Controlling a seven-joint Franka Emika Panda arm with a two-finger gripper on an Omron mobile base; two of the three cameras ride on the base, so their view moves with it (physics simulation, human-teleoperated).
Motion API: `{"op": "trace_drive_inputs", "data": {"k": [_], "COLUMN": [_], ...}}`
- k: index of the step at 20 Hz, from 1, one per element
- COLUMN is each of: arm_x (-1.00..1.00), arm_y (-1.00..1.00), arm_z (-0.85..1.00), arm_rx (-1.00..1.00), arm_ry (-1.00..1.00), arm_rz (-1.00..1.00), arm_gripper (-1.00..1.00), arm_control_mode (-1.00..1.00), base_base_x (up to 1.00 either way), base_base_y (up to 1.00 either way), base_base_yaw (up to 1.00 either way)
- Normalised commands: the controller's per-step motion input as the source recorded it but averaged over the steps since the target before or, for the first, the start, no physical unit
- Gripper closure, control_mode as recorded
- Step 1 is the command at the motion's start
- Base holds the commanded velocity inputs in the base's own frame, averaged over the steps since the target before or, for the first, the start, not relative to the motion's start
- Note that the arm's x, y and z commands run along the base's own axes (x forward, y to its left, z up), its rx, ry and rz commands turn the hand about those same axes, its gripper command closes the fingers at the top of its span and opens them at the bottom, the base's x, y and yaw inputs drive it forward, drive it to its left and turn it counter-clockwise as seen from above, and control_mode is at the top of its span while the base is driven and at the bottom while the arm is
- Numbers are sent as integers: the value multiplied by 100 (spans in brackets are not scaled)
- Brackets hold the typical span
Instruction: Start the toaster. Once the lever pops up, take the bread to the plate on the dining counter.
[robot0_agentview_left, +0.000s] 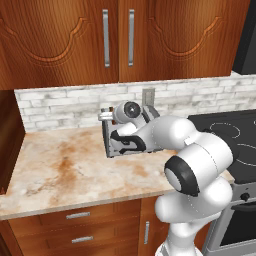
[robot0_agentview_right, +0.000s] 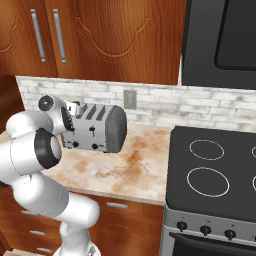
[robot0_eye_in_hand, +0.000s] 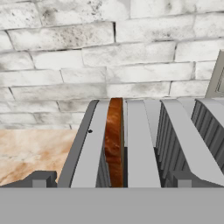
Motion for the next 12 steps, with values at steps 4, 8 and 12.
{"op": "trace_drive_inputs", "data": {"k": [4,8,12], "arm_x": [0,0,0], "arm_y": [0,0,0], "arm_z": [0,0,0], "arm_rx": [0,0,0], "arm_ry": [0,0,0], "arm_rz": [0,0,0], "arm_gripper": [-100,-100,-100], "arm_control_mode": [-100,-100,-100], "base_base_x": [0,0,0], "base_base_y": [0,0,0], "base_base_yaw": [0,0,0]}}
